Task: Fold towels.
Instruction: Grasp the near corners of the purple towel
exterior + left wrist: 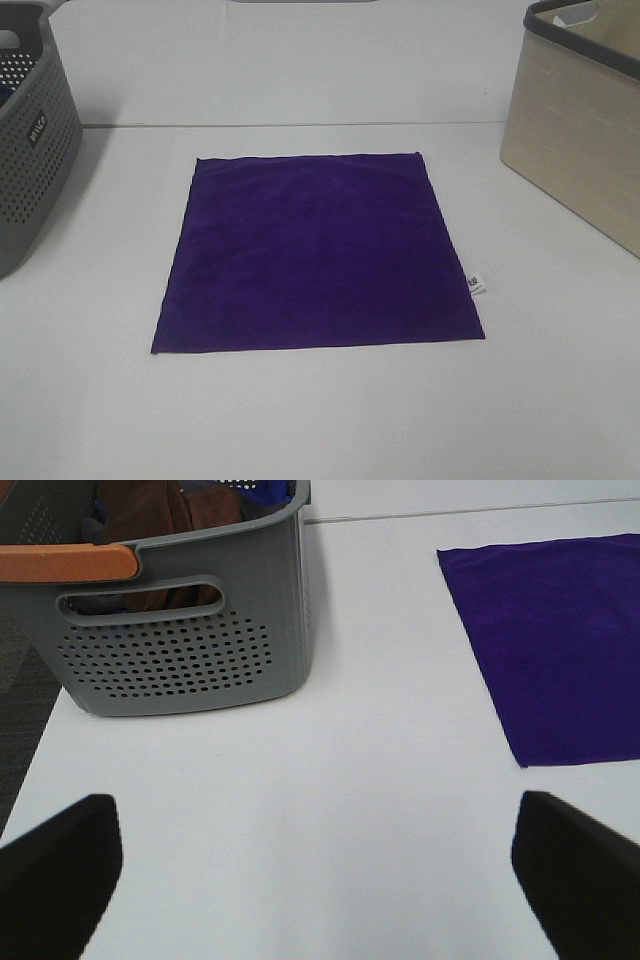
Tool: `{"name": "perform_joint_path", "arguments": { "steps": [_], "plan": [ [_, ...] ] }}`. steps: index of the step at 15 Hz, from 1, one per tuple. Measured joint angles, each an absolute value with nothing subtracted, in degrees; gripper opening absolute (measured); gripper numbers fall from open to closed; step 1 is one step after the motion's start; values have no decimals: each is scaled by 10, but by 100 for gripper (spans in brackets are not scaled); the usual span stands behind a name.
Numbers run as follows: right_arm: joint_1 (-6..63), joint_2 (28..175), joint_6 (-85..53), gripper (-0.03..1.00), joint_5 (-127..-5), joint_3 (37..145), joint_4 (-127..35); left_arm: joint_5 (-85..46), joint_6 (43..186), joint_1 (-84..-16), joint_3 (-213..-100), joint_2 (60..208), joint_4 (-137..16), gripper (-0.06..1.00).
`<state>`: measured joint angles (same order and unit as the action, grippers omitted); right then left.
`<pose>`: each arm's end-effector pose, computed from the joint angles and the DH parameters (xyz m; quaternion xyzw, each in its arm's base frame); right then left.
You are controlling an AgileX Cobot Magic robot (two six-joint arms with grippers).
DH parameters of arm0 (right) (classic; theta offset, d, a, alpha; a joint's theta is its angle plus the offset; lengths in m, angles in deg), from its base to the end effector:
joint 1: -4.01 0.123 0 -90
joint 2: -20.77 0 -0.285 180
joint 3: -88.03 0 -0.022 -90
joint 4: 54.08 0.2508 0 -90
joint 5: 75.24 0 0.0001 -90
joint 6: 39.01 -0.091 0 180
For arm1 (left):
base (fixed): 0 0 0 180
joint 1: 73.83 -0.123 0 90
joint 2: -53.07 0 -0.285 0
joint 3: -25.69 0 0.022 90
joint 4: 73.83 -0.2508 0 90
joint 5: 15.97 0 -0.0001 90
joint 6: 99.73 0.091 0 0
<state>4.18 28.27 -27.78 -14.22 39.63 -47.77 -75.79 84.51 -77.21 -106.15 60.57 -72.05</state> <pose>-0.0064 0.0087 0.2781 -0.0870 0.8465 0.0044 0.5252 -0.0056 -0.0028 0.2806 0.0069 0.8455 0.0200 0.5335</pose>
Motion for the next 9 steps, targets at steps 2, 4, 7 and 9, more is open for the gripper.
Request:
{"name": "perform_joint_path", "arguments": {
  "steps": [2, 4, 7, 9],
  "plan": [
    [42, 283, -278, 98, -142, 396, -478, -758, 845, -772, -1061, 606, -721, 99],
    [42, 283, -278, 98, -142, 396, -478, -758, 845, -772, -1061, 606, -721, 99],
    [42, 283, -278, 98, -142, 396, -478, -758, 845, -772, -1061, 606, -721, 99],
    [42, 283, -278, 98, -142, 396, -478, -758, 845, -772, -1061, 606, -721, 99]
  ]
}}
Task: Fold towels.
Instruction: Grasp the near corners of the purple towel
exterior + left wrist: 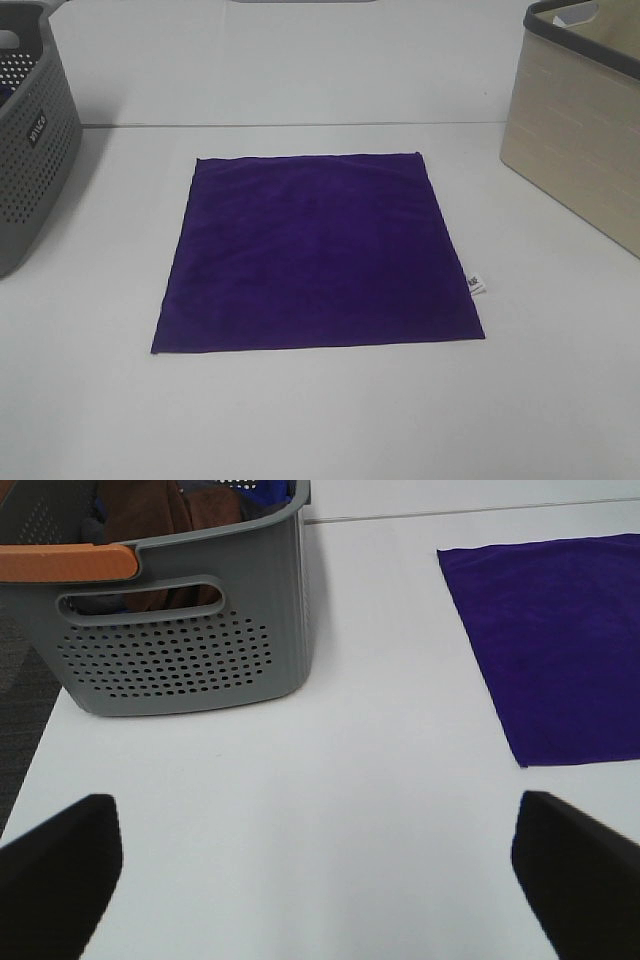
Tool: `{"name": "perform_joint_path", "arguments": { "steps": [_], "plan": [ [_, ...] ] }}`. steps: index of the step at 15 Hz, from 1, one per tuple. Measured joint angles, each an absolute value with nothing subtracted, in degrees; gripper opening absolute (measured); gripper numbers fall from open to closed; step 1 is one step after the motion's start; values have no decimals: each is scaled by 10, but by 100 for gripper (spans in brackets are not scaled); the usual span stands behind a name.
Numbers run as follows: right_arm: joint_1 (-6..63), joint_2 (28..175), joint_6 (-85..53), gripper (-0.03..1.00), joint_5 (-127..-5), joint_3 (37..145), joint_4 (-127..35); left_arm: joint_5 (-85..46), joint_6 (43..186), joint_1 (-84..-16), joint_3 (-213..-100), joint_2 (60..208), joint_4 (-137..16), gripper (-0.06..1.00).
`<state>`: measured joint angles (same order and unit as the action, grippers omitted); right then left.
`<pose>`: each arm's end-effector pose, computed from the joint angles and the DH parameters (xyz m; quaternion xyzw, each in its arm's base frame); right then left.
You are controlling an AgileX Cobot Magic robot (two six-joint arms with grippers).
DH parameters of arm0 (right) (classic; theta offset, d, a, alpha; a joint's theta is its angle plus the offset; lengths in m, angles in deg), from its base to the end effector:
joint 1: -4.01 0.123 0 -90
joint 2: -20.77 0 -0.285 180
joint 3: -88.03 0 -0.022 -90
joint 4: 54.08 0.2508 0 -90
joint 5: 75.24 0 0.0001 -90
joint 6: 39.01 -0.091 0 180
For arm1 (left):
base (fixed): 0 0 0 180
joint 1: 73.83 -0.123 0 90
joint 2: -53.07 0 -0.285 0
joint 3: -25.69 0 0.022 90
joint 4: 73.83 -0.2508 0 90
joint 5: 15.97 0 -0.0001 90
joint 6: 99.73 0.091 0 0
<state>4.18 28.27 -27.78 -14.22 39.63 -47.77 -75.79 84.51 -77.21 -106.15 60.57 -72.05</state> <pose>-0.0064 0.0087 0.2781 -0.0870 0.8465 0.0044 0.5252 -0.0056 -0.0028 0.2806 0.0069 0.8455 0.0200 0.5335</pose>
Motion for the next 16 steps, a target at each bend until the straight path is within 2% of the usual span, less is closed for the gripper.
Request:
{"name": "perform_joint_path", "arguments": {
  "steps": [6, 8, 11, 12, 16],
  "plan": [
    [42, 283, -277, 98, -142, 396, -478, -758, 845, -772, -1061, 606, -721, 99],
    [42, 338, -306, 98, -134, 419, -478, -764, 846, -772, -1071, 654, -703, 99],
    [42, 536, -367, 98, -121, 494, -476, -745, 846, -772, -1120, 825, -703, 99],
    [42, 643, -368, 98, -123, 532, -476, -735, 855, -772, -1149, 908, -708, 99],
    [42, 1001, -278, 98, -169, 650, -414, -719, 942, -772, -1248, 1237, -641, 99]
  ]
}}
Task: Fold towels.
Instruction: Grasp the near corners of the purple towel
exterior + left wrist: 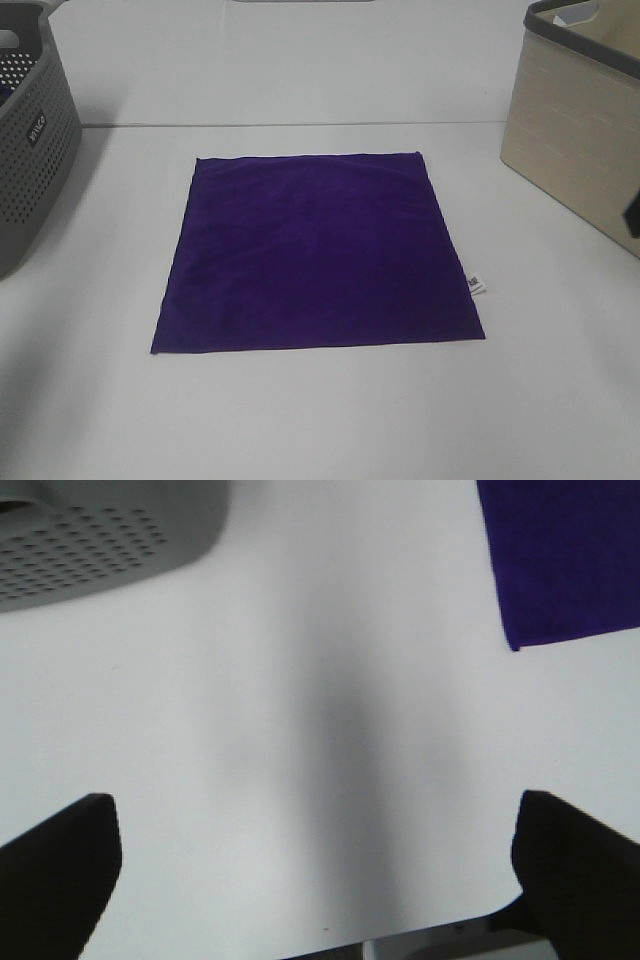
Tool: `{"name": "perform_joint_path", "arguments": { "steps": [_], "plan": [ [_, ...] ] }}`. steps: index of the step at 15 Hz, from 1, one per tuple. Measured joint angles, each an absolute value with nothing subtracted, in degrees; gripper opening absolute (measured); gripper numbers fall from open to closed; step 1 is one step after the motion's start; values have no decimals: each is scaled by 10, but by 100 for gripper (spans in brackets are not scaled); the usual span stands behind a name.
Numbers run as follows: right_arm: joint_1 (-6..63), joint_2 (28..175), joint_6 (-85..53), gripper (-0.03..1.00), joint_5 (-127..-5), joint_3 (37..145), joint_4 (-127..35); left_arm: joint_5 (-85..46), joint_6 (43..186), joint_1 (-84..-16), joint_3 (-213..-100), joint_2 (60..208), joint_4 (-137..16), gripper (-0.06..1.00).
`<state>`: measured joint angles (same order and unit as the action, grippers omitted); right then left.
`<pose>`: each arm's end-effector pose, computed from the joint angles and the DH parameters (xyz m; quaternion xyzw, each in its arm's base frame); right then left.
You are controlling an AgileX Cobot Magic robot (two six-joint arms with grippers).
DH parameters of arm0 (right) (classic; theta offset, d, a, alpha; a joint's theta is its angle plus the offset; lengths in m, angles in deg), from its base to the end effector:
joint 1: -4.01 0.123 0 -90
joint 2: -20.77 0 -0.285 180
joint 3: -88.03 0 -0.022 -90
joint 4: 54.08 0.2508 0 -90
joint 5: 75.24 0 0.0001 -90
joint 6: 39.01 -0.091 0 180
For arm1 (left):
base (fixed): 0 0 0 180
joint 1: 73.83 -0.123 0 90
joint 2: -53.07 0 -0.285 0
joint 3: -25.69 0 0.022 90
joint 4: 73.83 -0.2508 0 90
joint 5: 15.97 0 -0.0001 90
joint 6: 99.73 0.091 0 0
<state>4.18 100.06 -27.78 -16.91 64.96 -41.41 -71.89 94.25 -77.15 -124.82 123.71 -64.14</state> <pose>0.2271 0.0177 0.2868 -0.0562 0.9791 0.0858 0.1758 0.1937 -0.0015 0.2873 0.0589 0.9735 -0.0463 0.2162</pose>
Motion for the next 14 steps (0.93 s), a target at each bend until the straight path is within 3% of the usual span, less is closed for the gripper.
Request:
{"name": "perform_joint_path", "arguments": {
  "steps": [3, 5, 7, 14],
  "plan": [
    [20, 1126, -137, 98, -194, 671, -250, -694, 1101, -772, -1249, 1382, -440, 99],
    [-71, 1186, 12, 98, -157, 672, -93, -680, 1266, -772, -1249, 1497, -263, 99],
    [-116, 1242, 99, 98, -101, 672, -33, -675, 1362, -772, -1251, 1584, -168, 99],
    [-109, 1322, 140, 98, -127, 671, -19, -630, 1426, -772, -1252, 1667, -141, 99]
  ]
}}
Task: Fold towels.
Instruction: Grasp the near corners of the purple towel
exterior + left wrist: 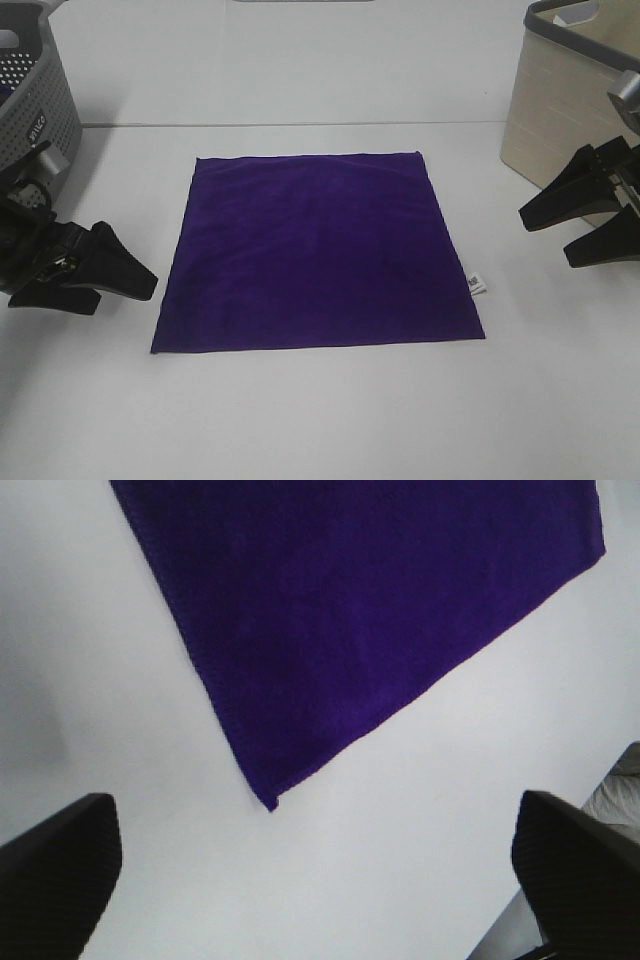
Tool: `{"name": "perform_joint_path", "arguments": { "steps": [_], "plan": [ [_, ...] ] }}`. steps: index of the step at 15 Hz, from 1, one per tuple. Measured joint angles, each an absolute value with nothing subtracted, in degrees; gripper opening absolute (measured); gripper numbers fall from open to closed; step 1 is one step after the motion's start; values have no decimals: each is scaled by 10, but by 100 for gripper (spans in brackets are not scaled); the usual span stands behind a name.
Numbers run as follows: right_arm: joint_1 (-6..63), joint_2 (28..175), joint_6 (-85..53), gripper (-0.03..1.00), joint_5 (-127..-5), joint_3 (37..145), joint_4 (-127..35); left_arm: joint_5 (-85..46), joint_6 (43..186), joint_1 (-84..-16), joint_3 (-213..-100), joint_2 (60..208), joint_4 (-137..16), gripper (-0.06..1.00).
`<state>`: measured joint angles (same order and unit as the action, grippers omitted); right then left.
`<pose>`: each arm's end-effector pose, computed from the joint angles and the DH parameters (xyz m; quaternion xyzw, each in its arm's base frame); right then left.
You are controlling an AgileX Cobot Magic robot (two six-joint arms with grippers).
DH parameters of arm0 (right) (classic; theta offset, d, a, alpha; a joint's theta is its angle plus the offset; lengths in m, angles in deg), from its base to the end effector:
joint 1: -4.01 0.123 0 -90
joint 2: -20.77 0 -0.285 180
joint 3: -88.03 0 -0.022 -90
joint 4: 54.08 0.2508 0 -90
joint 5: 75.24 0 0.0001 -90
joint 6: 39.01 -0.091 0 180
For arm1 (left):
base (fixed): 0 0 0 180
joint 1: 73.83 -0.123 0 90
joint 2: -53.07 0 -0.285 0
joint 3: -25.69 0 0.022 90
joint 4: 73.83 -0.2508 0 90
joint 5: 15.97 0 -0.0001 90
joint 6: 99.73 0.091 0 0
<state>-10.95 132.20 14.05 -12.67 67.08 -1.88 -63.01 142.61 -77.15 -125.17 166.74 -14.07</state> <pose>0.3080 -0.0162 0.1707 -0.0527 0.9238 0.3644 0.1050 0.2971 -0.0405 0.1279 0.1039 0.9338 -0.3211 0.1186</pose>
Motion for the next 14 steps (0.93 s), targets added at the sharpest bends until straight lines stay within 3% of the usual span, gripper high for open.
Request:
{"name": "perform_joint_path", "arguments": {
  "steps": [6, 14],
  "plan": [
    [-44, 1391, 102, 98, -181, 671, -34, -626, 1365, -772, -1312, 1712, -184, 99],
    [-43, 1458, 101, 98, -213, 676, -19, -652, 1352, -772, -1322, 1761, -203, 97]
  ]
}}
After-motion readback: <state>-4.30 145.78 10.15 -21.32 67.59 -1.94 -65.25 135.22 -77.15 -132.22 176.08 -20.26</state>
